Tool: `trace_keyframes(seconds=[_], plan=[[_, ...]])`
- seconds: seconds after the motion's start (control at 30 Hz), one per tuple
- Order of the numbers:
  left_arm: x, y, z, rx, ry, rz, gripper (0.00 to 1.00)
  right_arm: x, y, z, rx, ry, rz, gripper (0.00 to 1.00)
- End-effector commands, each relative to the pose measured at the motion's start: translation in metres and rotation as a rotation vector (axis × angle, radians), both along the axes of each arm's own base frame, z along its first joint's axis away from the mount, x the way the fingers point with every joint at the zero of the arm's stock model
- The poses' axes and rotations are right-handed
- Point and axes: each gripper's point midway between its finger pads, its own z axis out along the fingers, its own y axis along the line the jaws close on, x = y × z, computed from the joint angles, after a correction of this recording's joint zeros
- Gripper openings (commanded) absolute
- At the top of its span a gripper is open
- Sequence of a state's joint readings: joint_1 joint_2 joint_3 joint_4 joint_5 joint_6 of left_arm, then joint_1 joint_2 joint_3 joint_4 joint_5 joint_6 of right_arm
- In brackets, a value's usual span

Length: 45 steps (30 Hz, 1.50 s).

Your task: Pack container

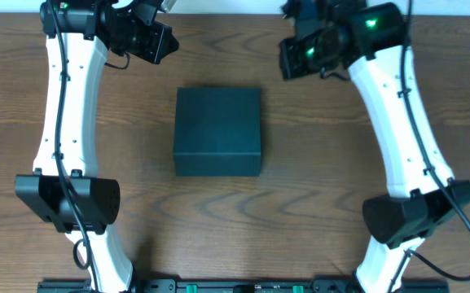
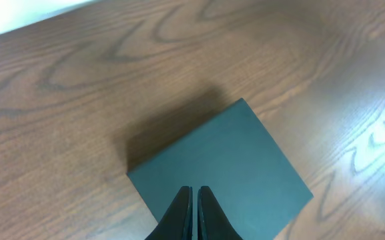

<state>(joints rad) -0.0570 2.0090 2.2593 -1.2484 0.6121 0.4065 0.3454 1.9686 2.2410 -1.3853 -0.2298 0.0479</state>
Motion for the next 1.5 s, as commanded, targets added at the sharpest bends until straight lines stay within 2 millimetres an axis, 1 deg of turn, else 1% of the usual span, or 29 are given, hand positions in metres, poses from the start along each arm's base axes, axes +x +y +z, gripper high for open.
trace_keyframes(seconds=[0.0, 0.1, 0.2, 0.27, 0.33, 0.4, 0.43, 0.5, 0.57, 0.67, 0.77, 0.83, 0.9, 1.03, 1.2, 1.33, 1.47], plan=[[-0.015, 0.001, 0.017, 0.022, -0.037, -0.029, 0.06, -0.027, -0.006, 0.025, -0.116, -0.080, 0.059, 0.01], [-0.023, -0.002, 0.017, 0.003, -0.010, -0.041, 0.06, -0.050, -0.015, 0.033, -0.196, -0.081, 0.069, 0.01], [-0.030, -0.012, 0.023, -0.063, 0.012, -0.068, 0.06, -0.070, -0.016, 0.044, -0.196, -0.081, 0.090, 0.02], [-0.033, -0.015, 0.024, -0.087, 0.022, -0.080, 0.06, -0.082, -0.022, 0.050, -0.196, -0.098, 0.096, 0.02], [-0.035, -0.016, 0.022, -0.081, 0.028, -0.087, 0.06, -0.099, -0.033, 0.050, -0.209, -0.115, 0.094, 0.02], [-0.036, -0.019, 0.019, -0.079, 0.034, -0.094, 0.06, -0.114, -0.043, 0.045, -0.215, -0.130, 0.090, 0.02], [-0.036, -0.021, 0.017, -0.072, 0.038, -0.098, 0.06, -0.122, -0.047, 0.042, -0.213, -0.137, 0.089, 0.02], [-0.038, -0.026, -0.003, 0.010, 0.066, -0.099, 0.06, -0.148, -0.059, 0.025, -0.204, -0.140, 0.086, 0.02], [-0.045, -0.040, -0.020, 0.027, 0.101, -0.134, 0.06, -0.166, -0.060, 0.012, -0.159, -0.113, 0.074, 0.02], [-0.055, -0.060, -0.044, 0.039, 0.150, -0.180, 0.06, -0.191, -0.050, -0.003, -0.049, -0.071, 0.095, 0.02], [-0.068, -0.071, -0.067, 0.047, 0.222, -0.202, 0.06, -0.210, -0.037, -0.019, 0.071, -0.035, 0.130, 0.02], [-0.078, -0.075, -0.082, 0.055, 0.267, -0.216, 0.06, -0.220, -0.031, -0.035, 0.127, -0.002, 0.132, 0.01], [-0.087, -0.074, -0.099, 0.061, 0.320, -0.221, 0.06, -0.230, -0.026, -0.060, 0.182, 0.041, 0.122, 0.02], [-0.099, -0.078, -0.116, 0.027, 0.370, -0.251, 0.06, -0.232, -0.015, -0.094, 0.262, 0.092, 0.096, 0.02], [-0.104, -0.078, -0.138, 0.025, 0.394, -0.253, 0.06, -0.223, -0.001, -0.128, 0.357, 0.130, 0.024, 0.02], [-0.106, -0.077, -0.152, 0.026, 0.405, -0.253, 0.06, -0.219, 0.010, -0.142, 0.395, 0.118, 0.016, 0.02], [-0.106, -0.077, -0.167, 0.025, 0.399, -0.250, 0.06, -0.211, 0.017, -0.158, 0.389, 0.087, -0.036, 0.02]])
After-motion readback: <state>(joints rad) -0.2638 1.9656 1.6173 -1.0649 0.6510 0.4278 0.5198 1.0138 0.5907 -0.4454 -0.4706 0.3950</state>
